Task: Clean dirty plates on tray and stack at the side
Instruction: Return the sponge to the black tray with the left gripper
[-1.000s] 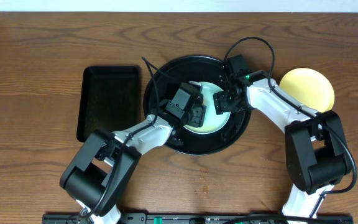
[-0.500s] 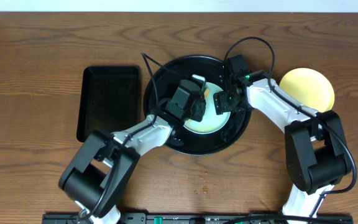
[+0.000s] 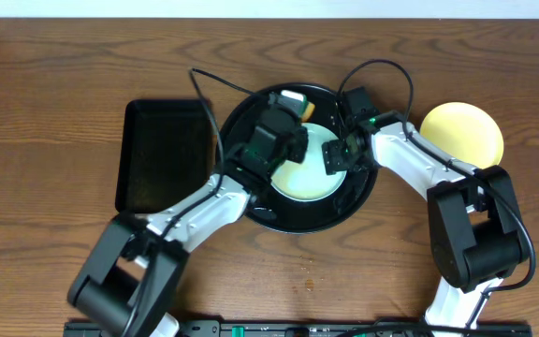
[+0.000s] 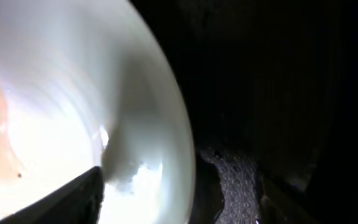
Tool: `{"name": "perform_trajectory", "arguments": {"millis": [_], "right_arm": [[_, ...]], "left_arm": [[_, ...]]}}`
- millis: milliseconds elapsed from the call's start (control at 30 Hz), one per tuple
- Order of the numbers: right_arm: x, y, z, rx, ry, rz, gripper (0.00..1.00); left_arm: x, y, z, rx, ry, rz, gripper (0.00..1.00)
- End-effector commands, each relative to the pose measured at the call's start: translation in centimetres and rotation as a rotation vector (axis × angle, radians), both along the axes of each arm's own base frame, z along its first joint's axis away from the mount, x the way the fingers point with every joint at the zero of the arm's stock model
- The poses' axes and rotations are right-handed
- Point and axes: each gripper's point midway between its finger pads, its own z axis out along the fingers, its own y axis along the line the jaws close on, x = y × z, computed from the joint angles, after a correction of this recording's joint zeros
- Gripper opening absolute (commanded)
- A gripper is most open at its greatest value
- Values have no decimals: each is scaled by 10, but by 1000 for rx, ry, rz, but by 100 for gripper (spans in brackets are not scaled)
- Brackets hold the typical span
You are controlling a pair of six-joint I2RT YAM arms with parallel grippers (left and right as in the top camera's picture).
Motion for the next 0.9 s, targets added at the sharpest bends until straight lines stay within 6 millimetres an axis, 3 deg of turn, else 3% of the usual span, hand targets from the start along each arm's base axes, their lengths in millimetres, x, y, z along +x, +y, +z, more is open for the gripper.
{"name": "perform_trajectory", "arguments": {"millis": [0,33,67,100,267,533,700,867], "right_arm": [[-5,-3,-8,5,21,-29,59],[-5,-3,-9,5,21,-29,44],[-5,-3,-9,5,22,-35,13],[-5,-3,-9,7,23,-40,1],[9,2,3,28,-30,-43,1],[37,0,67,-1,-217,-35,1],[46,-6,110,-100,-375,-32,1],[45,-2,163,-189,-550,-27,1]], "left_arm": [[18,35,51,-37,-99,96,8],[19,45,54,-34,-94,115,7],[21,58,55,-34,-82,145,7],[22,72,56,-38,-62,177,8],[15,140,48,-85,93,294,8],[-16,247,9,-218,384,558,8],[-38,283,-7,-239,484,658,8],[-47,296,-13,-243,520,700,9]]}}
